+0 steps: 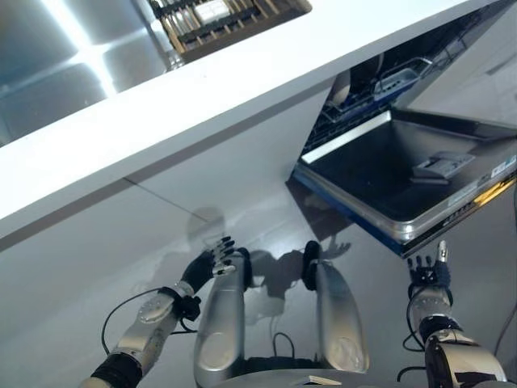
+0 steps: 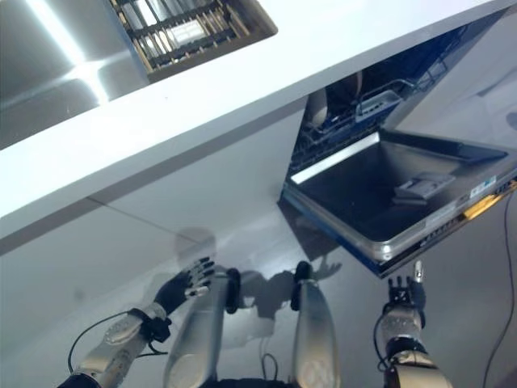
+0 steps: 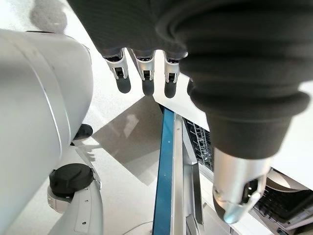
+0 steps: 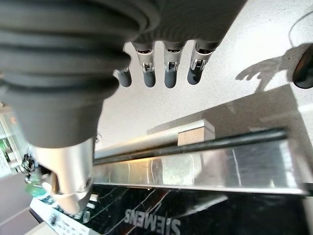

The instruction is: Pick up plates and place into dishwasher.

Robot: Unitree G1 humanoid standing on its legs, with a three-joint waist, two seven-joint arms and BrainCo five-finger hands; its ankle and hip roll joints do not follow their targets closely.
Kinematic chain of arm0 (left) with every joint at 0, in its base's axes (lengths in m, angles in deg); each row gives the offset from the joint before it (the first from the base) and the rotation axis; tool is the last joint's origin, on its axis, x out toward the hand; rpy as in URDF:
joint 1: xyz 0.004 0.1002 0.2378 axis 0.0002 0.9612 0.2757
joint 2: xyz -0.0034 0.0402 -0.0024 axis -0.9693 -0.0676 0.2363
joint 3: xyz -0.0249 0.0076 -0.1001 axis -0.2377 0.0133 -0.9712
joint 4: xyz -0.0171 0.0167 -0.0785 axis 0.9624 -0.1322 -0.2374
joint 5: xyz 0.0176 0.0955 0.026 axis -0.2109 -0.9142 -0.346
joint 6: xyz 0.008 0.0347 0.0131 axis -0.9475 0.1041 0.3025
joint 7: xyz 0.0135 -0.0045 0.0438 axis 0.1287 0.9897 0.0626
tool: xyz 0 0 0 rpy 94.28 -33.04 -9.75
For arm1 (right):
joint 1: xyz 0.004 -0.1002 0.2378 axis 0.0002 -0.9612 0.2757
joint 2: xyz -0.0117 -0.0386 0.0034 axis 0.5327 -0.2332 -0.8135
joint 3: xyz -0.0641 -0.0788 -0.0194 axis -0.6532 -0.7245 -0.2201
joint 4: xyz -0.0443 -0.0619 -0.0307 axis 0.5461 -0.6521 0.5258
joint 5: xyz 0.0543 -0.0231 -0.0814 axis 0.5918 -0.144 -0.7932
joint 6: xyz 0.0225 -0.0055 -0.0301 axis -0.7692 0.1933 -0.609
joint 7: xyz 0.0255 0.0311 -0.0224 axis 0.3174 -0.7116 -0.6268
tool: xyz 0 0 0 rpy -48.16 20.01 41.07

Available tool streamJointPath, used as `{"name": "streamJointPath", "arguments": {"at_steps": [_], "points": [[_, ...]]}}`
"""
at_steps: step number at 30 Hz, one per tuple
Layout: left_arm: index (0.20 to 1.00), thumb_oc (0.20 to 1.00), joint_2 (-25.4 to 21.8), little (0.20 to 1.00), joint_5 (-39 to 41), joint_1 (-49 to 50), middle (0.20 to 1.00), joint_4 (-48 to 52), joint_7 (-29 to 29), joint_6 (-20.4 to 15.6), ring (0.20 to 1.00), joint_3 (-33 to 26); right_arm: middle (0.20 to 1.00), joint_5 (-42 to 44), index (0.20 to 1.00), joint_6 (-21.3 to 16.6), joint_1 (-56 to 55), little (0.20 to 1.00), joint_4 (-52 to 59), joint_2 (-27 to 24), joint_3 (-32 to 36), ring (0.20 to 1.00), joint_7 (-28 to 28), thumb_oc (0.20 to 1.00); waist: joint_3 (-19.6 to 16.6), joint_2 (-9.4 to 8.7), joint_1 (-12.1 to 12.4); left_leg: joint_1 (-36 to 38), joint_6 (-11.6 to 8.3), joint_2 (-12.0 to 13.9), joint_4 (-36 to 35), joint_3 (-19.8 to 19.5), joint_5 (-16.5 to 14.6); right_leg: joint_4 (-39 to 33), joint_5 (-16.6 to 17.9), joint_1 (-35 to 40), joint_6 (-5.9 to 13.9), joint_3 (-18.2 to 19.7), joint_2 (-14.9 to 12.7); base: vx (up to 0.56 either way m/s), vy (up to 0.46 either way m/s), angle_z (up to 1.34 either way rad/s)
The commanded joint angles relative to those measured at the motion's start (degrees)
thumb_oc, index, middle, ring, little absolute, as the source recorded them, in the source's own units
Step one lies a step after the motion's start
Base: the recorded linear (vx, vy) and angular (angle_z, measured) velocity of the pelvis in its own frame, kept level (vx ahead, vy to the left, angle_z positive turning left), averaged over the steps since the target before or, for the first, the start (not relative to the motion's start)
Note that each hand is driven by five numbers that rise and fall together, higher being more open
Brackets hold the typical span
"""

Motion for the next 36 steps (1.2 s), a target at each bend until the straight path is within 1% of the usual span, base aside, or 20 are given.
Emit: {"name": "streamJointPath", "arguments": {"at_steps": [1, 7, 11, 15, 18, 23, 25, 27, 29, 32, 35, 36], "points": [[1.000, 1.000, -0.84, 1.000, 1.82, -0.13, 1.000, 6.39, 0.09, -2.17, 1.000, 1.37, 1.000, 2.10, 1.000, -0.19, 1.54, 1.000, -3.01, -5.58, 1.87, 1.000, -2.64, 1.000, -0.49, 2.30, 1.44, -0.39, 4.23, -2.71, 2.36, 2.67, -4.07, 5.92, -3.77, 1.95, -2.23, -2.44, 0.76, -0.03, -0.031, 0.05], [1.000, 1.000, -1.55, 1.000, 2.26, -0.50, 1.000, 8.46, -0.51, -1.21, 1.000, 2.11, 1.000, 0.62, 1.000, -0.25, 4.65, 1.000, -2.22, -6.99, 0.56, 1.000, -5.47, 1.000, -0.49, 3.25, 2.07, -2.35, 4.14, -3.25, 2.90, 2.56, -3.92, 7.53, -4.18, -0.53, -2.43, -3.08, -0.24, -0.02, -0.014, 0.07], [1.000, 1.000, -1.11, 1.000, 1.91, -0.39, 1.000, 8.56, -0.43, -1.18, 1.000, 2.46, 1.000, -0.63, 1.000, -0.45, 6.22, 1.000, -1.18, -7.49, 0.13, 1.000, -6.58, 1.000, -0.49, 3.51, 2.22, -2.51, 4.01, -3.28, 2.59, 2.50, -3.80, 7.83, -4.58, -0.91, -2.65, -3.45, -0.62, 0.00, 0.001, 0.01], [1.000, 1.000, -1.17, 1.000, 2.02, -0.10, 1.000, 9.02, -0.51, -1.39, 1.000, 3.00, 1.000, -2.13, 1.000, -0.27, 8.57, 1.000, -0.91, -9.23, 0.04, 1.000, -7.67, 1.000, -0.49, 3.85, 2.55, -2.85, 3.92, -3.42, 2.38, 2.31, -3.64, 8.03, -4.79, -1.33, -2.85, -3.76, -0.82, 0.00, 0.000, 0.00], [1.000, 1.000, -1.27, 1.000, 2.07, 0.28, 1.000, 9.37, -0.75, -1.61, 1.000, 3.14, 1.000, -2.56, 1.000, -0.49, 10.25, 1.000, 0.27, -10.38, -0.02, 1.000, -8.30, 1.000, -0.49, 3.89, 2.71, -2.69, 3.87, -3.37, 1.99, 2.17, -3.44, 8.15, -4.94, -1.40, -3.02, -3.85, -0.76, 0.00, 0.000, 0.00], [1.000, 1.000, -1.03, 1.000, 1.75, 1.24, 1.000, 9.55, -1.07, -1.38, 1.000, 2.64, 1.000, -4.70, 1.000, -1.64, 11.36, 1.000, 4.37, -10.49, -0.68, 1.000, -9.84, 1.000, -0.49, 3.49, 2.86, -0.92, 3.68, -3.20, 0.28, 1.93, -2.86, 7.43, -5.12, 0.15, -3.11, -4.23, -0.70, 0.00, 0.000, 0.00], [1.000, 1.000, -1.08, 1.000, 1.06, 1.59, 1.000, 9.17, -1.35, -1.21, 1.000, 2.37, 1.000, -5.48, 1.000, -1.56, 11.89, 1.000, 5.25, -11.30, -0.60, 1.000, -9.68, 1.000, -0.49, 3.26, 2.99, 0.25, 3.56, -3.06, -0.88, 1.83, -2.48, 6.60, -5.07, 1.34, -3.10, -4.46, -0.60, 0.01, 0.004, -0.02], [1.000, 1.000, -1.23, 1.000, -0.88, 1.67, 1.000, 7.90, -3.16, -0.88, 1.000, 2.42, 1.000, -5.25, 1.000, -1.76, 12.72, 1.000, 6.16, -12.10, -0.43, 1.000, -8.02, 1.000, -0.49, 2.96, 3.06, 1.66, 3.41, -2.74, -2.26, 1.88, -2.01, 5.61, -4.96, 2.71, -3.00, -4.72, -0.50, 0.03, 0.008, -0.05], [1.000, 1.000, -1.25, 1.000, -0.84, 1.77, 1.000, 5.30, -4.47, -0.99, 1.000, 2.73, 1.000, -5.21, 1.000, -0.74, 13.85, 1.000, 6.49, -12.44, 0.03, 1.000, -6.20, 1.000, -0.49, 2.78, 3.19, 2.91, 3.15, -2.54, -3.53, 1.68, -1.37, 4.88, -4.79, 3.92, -2.82, -4.80, -0.41, 0.04, 0.007, -0.03], [1.000, 1.000, -0.85, 1.000, 0.10, 2.91, 1.000, 2.41, -2.91, -1.24, 1.000, 0.98, 1.000, -8.31, 1.000, 0.00, 14.92, 1.000, 9.95, -12.33, -0.86, 1.000, -2.07, 1.000, -0.49, 2.17, 3.74, 4.95, 2.77, -2.46, -5.97, 1.18, -0.31, 2.58, -4.46, 6.28, -2.82, -5.17, -0.03, 0.04, -0.011, -0.05], [1.000, 1.000, -0.61, 1.000, 0.43, 4.65, 1.000, 2.39, -1.75, -2.18, 1.000, -0.21, 1.000, -9.29, 1.000, -0.01, 15.24, 1.000, 12.48, -12.11, -2.35, 1.000, -1.08, 1.000, -0.49, 1.69, 4.40, 6.97, 2.28, -2.17, -8.61, 0.71, 0.87, -0.11, -3.84, 8.74, -2.77, -5.72, 0.33, 0.04, -0.037, 0.00], [1.000, 1.000, -0.57, 1.000, 0.19, 5.02, 1.000, 2.72, -1.77, -2.39, 1.000, -0.59, 1.000, -9.35, 1.000, 0.00, 15.29, 1.000, 13.09, -11.91, -2.66, 1.000, -1.61, 1.000, -0.49, 1.44, 4.71, 7.63, 2.12, -2.06, -9.44, 0.45, 1.20, -1.06, -3.63, 9.64, -2.72, -5.93, 0.48, 0.04, -0.049, 0.12]]}}
